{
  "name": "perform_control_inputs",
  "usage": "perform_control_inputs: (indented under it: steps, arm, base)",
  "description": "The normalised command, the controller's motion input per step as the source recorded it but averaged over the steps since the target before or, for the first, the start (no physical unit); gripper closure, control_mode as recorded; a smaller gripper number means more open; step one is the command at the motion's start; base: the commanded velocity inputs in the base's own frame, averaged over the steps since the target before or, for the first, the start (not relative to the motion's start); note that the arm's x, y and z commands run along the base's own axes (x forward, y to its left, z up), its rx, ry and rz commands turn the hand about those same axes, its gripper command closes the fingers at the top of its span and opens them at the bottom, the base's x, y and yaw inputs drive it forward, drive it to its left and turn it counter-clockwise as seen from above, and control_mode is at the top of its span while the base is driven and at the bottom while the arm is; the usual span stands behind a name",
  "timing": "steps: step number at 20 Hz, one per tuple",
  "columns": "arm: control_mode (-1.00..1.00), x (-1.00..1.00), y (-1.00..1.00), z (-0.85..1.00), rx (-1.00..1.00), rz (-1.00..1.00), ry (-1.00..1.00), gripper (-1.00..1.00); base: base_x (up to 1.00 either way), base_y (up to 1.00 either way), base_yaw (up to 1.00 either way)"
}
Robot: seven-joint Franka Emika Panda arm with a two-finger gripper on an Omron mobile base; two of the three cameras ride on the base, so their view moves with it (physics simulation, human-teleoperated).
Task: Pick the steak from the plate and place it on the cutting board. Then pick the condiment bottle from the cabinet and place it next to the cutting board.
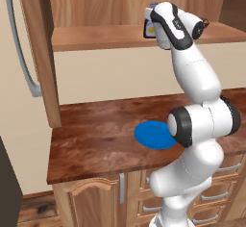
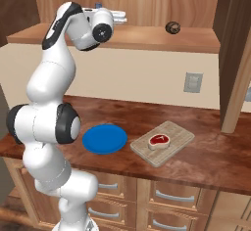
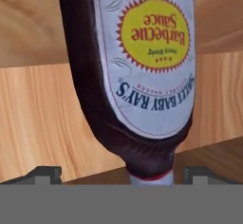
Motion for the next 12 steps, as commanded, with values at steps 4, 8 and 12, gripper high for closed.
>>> perform_control_inputs:
  steps: [4, 8, 12]
  arm:
    - [-1.00, 0.24, 0.02, 0.00, 0.00, -0.03, 0.02, -1.00]
    - [-1.00, 0.21, 0.02, 0.00, 0.00, -0.03, 0.01, -1.00]
    - [-1.00, 0.19, 0.03, 0.00, 0.00, -0.03, 0.02, -1.00]
  base:
    - [0.00, 0.00, 0.00]
    - [0.00, 0.00, 0.00]
    - [0.00, 0.00, 0.00]
